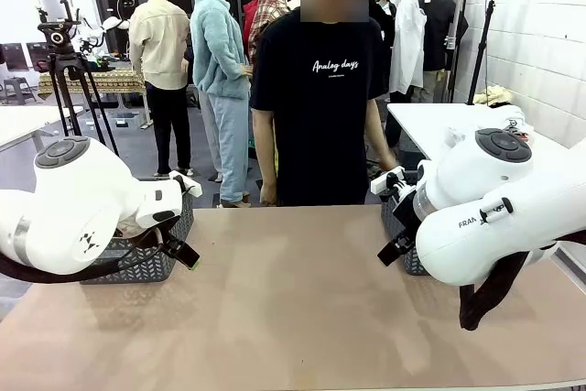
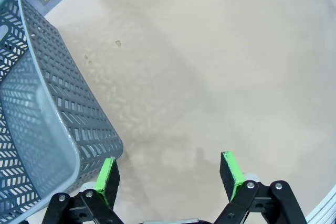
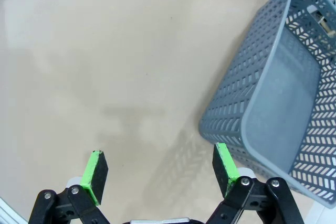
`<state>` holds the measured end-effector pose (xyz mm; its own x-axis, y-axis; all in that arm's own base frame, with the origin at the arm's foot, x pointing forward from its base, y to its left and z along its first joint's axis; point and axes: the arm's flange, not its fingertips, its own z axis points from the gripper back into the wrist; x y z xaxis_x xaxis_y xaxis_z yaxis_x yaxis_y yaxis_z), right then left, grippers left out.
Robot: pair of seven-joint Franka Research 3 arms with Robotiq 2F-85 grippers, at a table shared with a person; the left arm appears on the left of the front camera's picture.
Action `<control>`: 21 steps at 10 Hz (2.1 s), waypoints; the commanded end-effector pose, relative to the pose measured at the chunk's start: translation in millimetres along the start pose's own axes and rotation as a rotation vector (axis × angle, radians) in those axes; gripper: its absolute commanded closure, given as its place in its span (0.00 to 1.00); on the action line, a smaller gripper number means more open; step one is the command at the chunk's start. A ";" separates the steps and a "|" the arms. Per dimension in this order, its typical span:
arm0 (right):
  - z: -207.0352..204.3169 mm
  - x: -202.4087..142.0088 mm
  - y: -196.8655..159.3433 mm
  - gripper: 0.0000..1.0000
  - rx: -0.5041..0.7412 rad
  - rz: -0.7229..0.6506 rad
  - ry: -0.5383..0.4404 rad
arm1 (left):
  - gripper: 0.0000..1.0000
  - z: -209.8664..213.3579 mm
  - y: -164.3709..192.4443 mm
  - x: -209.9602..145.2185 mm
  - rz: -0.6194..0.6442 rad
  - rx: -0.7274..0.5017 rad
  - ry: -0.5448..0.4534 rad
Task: Sort the tops and bottoms.
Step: Lift clothes from the center of the table with your left hand.
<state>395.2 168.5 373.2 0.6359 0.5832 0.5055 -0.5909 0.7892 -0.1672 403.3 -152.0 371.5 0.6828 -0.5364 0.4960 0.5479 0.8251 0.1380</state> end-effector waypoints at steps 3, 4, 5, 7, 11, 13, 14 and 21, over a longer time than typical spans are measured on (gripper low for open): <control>0.0 -0.1 -0.2 0.00 0.000 -0.002 0.000 | 0.00 0.0 0.7 -0.2 0.001 0.000 0.000; 0.0 -0.1 -0.2 0.00 0.000 -0.002 0.000 | 0.00 0.0 0.7 -0.2 0.001 0.000 0.000; 0.0 -0.1 -0.2 0.00 0.000 -0.002 0.000 | 0.00 0.0 0.7 -0.2 0.001 0.000 0.000; 0.0 -0.1 -0.2 0.00 0.000 -0.002 0.000 | 0.00 0.0 0.7 -0.2 0.001 0.000 0.000; 0.0 -0.1 -0.2 0.00 0.000 -0.002 0.000 | 0.00 0.0 0.7 -0.2 0.001 0.000 0.000; 0.0 -0.1 -0.2 0.00 0.000 -0.002 0.000 | 0.00 0.0 0.7 -0.2 0.001 0.000 0.000; 0.0 -0.1 -0.2 0.00 0.000 -0.002 0.000 | 0.00 0.0 0.7 -0.2 0.001 0.000 0.000; 0.0 -0.1 -0.2 0.00 0.000 -0.002 0.000 | 0.00 0.0 0.7 -0.2 0.001 0.000 0.000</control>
<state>395.2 168.5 373.2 0.6359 0.5832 0.5055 -0.5909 0.7892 -0.1672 403.3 -152.0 371.5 0.6828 -0.5364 0.4960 0.5479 0.8251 0.1381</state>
